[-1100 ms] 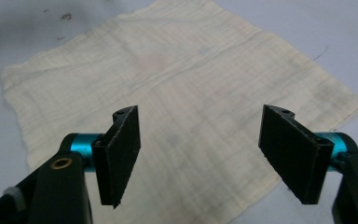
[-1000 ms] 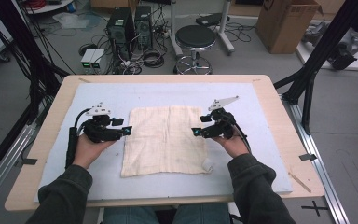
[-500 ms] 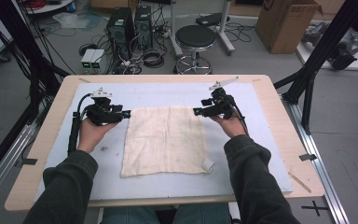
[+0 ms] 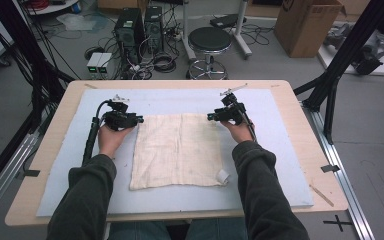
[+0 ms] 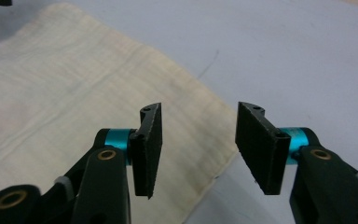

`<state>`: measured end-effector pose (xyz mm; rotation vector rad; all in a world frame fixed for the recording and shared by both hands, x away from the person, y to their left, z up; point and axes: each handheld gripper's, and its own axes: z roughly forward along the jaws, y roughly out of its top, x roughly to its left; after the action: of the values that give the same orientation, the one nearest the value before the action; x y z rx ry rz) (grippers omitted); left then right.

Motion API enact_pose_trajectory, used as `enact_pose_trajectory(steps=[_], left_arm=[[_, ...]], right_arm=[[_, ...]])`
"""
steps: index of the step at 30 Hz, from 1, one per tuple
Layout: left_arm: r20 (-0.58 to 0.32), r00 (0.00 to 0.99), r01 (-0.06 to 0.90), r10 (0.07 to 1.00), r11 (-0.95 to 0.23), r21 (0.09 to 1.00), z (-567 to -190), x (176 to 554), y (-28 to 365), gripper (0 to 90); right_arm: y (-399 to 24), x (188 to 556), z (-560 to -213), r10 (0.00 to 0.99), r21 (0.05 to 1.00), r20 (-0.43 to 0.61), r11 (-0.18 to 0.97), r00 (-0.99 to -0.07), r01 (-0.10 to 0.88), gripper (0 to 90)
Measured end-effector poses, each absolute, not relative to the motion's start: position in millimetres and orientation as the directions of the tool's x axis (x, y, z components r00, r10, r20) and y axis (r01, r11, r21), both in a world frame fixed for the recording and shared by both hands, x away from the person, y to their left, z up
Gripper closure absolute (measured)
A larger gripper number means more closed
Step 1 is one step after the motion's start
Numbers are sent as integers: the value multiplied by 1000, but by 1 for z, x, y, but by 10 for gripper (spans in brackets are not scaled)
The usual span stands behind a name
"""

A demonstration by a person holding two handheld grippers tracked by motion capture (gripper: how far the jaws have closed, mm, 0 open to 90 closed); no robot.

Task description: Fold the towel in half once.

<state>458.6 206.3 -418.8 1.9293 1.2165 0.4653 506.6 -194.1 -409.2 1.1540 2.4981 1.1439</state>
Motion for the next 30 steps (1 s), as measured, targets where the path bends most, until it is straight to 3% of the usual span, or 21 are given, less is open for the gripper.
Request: enact_pose_trajectory(steps=[7,10,12,16,19,30], left_arm=[[-161,426,648,890,-176,741,-436,469,203,602],[-127,434,644,892,-209,736,-440,470,195,614],[-113,422,648,900,-212,731,-439,470,195,650],[-135,425,655,895,-200,729,-439,470,197,840],[-123,434,645,892,-213,734,-439,469,194,867],[-151,468,581,871,-174,795,-417,460,203,873]], right_arm=[[-200,515,-424,751,666,190,375,-633,645,566],[-201,518,-431,760,646,206,368,-616,669,587],[-199,518,-434,766,643,205,364,-609,674,630],[-196,518,-435,756,646,200,376,-623,664,799],[-193,517,-435,743,642,212,384,-635,664,856],[-203,510,-412,696,704,216,375,-685,603,864]])
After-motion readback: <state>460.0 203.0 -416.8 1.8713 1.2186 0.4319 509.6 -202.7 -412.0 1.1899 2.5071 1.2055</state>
